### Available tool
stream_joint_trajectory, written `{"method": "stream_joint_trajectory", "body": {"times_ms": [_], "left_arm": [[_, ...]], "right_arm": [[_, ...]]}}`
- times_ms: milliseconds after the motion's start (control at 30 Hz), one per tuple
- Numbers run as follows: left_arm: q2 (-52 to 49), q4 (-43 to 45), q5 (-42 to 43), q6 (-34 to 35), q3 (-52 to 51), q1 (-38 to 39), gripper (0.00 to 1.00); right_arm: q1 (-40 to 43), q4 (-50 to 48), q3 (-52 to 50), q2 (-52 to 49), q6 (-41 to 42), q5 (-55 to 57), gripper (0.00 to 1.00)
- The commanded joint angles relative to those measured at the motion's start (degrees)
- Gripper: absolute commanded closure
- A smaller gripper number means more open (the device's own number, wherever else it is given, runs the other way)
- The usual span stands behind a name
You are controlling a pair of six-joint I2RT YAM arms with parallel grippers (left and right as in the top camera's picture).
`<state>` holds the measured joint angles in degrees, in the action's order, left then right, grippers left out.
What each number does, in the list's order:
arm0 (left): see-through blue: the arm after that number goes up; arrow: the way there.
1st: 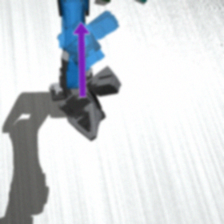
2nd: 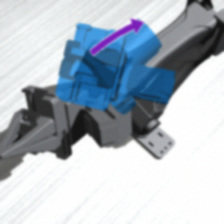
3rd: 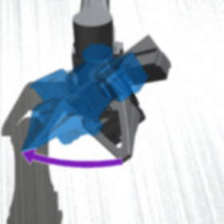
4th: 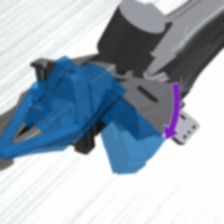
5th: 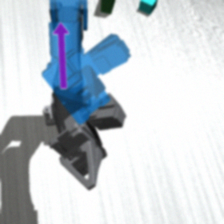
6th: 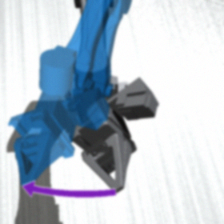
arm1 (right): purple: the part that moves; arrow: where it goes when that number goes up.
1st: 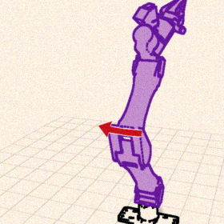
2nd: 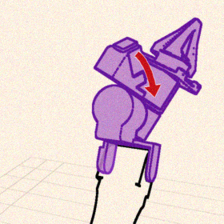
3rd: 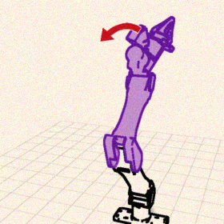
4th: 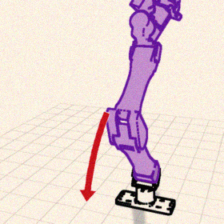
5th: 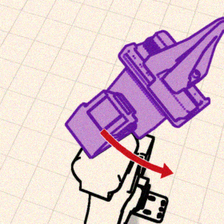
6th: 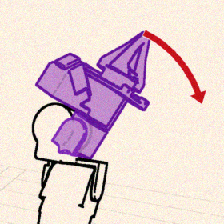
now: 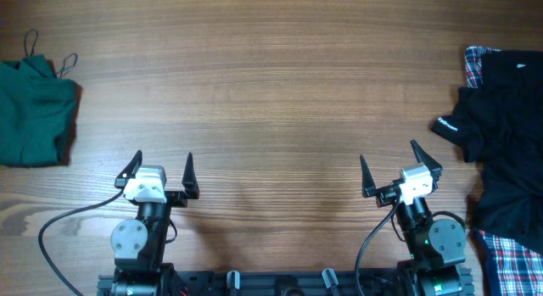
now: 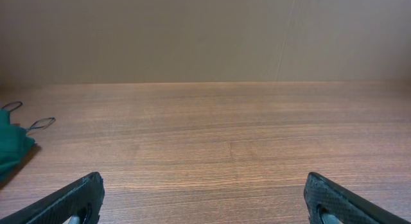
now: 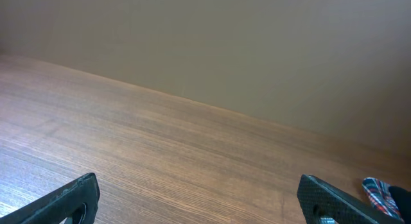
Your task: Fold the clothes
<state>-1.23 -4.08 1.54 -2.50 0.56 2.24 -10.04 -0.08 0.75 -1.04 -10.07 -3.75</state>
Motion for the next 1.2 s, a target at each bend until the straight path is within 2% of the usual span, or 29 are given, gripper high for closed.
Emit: {"method": "stream_joint_trajectory", "body": {"times_ms": [0, 467, 600, 700, 767, 867, 933, 1100, 1167], "left_arm": [[-0.28, -0.28, -0.13, -0.04, -0.24, 0.26, 0.00], [-0.28, -0.26, -0.11, -0.04, -0.24, 0.26, 0.00], [-0.28, -0.26, -0.11, -0.04, -0.24, 0.26, 0.00], [-0.28, -0.26, -0.13, -0.04, -0.24, 0.26, 0.00], [-0.28, -0.26, -0.11, -0.04, -0.24, 0.26, 0.00], [-0.28, -0.28, -0.11, -0.04, -0.24, 0.26, 0.00], [-0.28, -0.28, -0.11, -0.04, -0.24, 0.26, 0.00], [-0.28, -0.28, -0.11, -0.04, -0.24, 0.26, 0.00], [-0.28, -0.26, -0.11, -0.04, -0.24, 0.26, 0.00]], "right_arm": [[-0.28, -0.04, -0.39, 0.39, 1.05, 1.20, 0.00], [-0.28, -0.61, -0.39, 0.39, 1.66, 0.79, 0.00], [-0.28, -1.16, 1.51, 0.39, 10.95, 1.01, 0.00], [-0.28, 6.19, 14.34, -2.47, 15.37, 3.32, 0.00], [-0.28, 16.04, 29.83, -9.97, 16.55, 7.91, 0.00], [-0.28, 22.10, 42.45, -19.37, 16.70, 12.59, 0.00], [-0.28, 22.88, 49.53, -24.55, 16.68, 2.34, 0.00], [-0.28, 24.70, 49.92, -25.27, 15.96, 5.70, 0.00], [-0.26, 30.12, 49.94, -25.46, 17.86, 11.54, 0.01]]}}
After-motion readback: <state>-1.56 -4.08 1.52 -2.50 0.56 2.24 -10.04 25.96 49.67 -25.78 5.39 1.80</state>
